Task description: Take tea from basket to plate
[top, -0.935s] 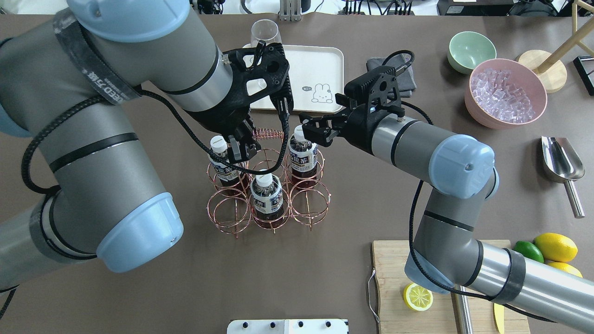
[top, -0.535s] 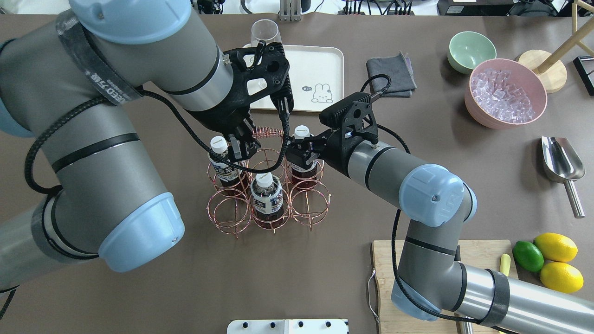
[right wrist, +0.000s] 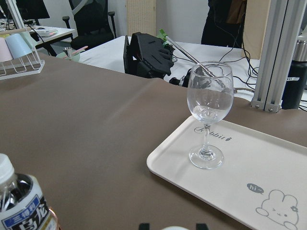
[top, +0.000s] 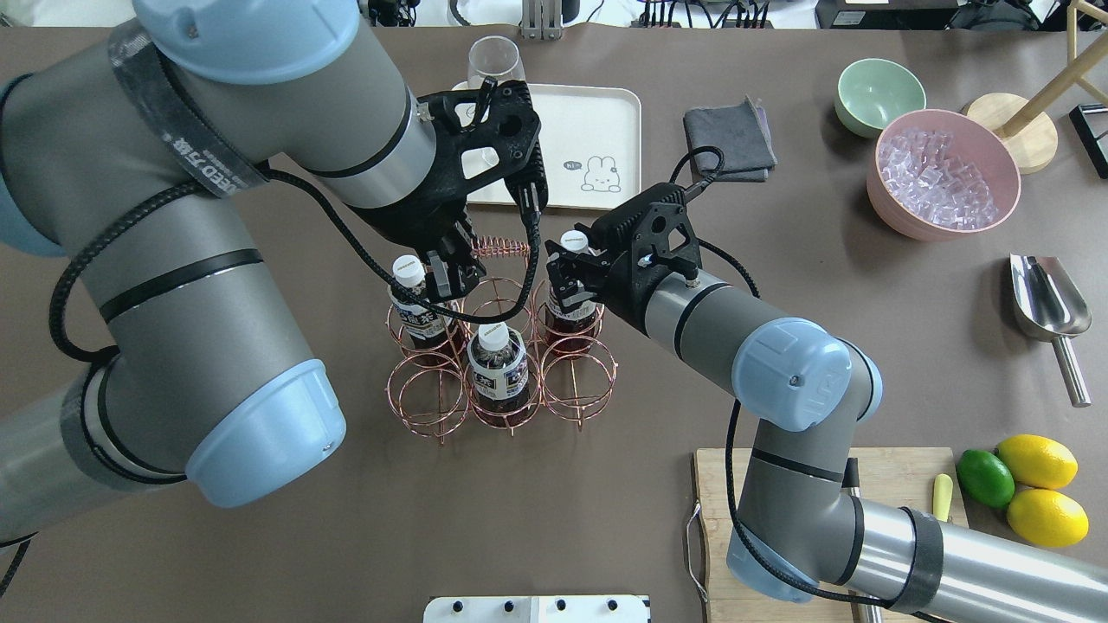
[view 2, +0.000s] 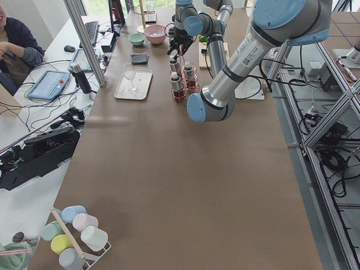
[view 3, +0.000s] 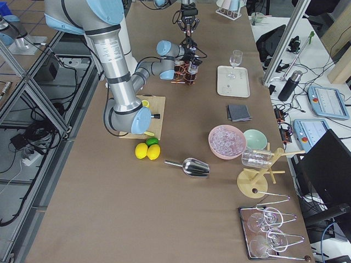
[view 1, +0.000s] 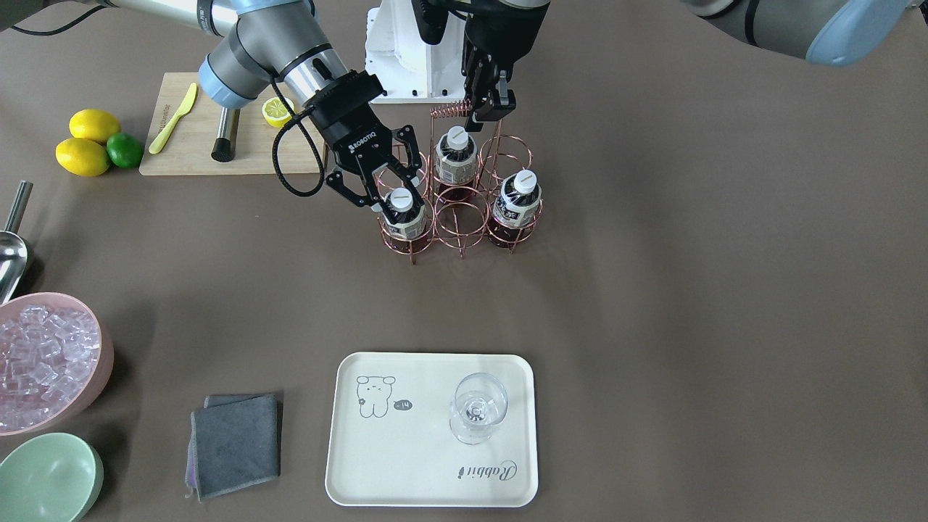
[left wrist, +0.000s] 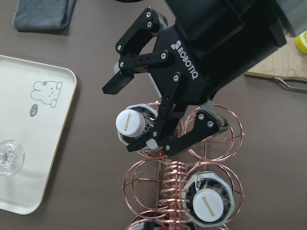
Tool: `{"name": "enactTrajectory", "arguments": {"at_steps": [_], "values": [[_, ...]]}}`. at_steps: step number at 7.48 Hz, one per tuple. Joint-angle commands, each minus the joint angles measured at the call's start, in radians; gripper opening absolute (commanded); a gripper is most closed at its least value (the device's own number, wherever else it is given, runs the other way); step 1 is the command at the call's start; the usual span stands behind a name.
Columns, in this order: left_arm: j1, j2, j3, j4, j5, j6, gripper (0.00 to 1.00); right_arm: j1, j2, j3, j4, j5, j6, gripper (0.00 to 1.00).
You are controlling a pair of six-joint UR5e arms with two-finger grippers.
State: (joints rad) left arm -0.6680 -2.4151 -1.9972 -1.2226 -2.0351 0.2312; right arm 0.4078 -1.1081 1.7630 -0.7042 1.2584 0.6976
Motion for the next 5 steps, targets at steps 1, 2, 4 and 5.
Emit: {"name": "enactTrajectory", "arguments": {"at_steps": [1,2,4,5], "values": [[0.001,0.001,0.000,0.000,0.001,0.000,0.00,0.008,0.010,0.015,-0.001,-0.002,-0.013,0.00],[-0.001,0.001,-0.002,0.000,0.000,0.000,0.00,0.022,0.010,0.042,-0.007,0.004,-0.017,0.00],[-0.001,-0.001,0.000,0.000,0.000,0.000,0.00,0.074,0.065,0.165,-0.232,0.044,-0.021,0.00],[-0.001,-0.001,0.000,0.000,0.000,0.002,0.00,0.130,0.097,0.170,-0.265,0.114,-0.020,0.00]]}}
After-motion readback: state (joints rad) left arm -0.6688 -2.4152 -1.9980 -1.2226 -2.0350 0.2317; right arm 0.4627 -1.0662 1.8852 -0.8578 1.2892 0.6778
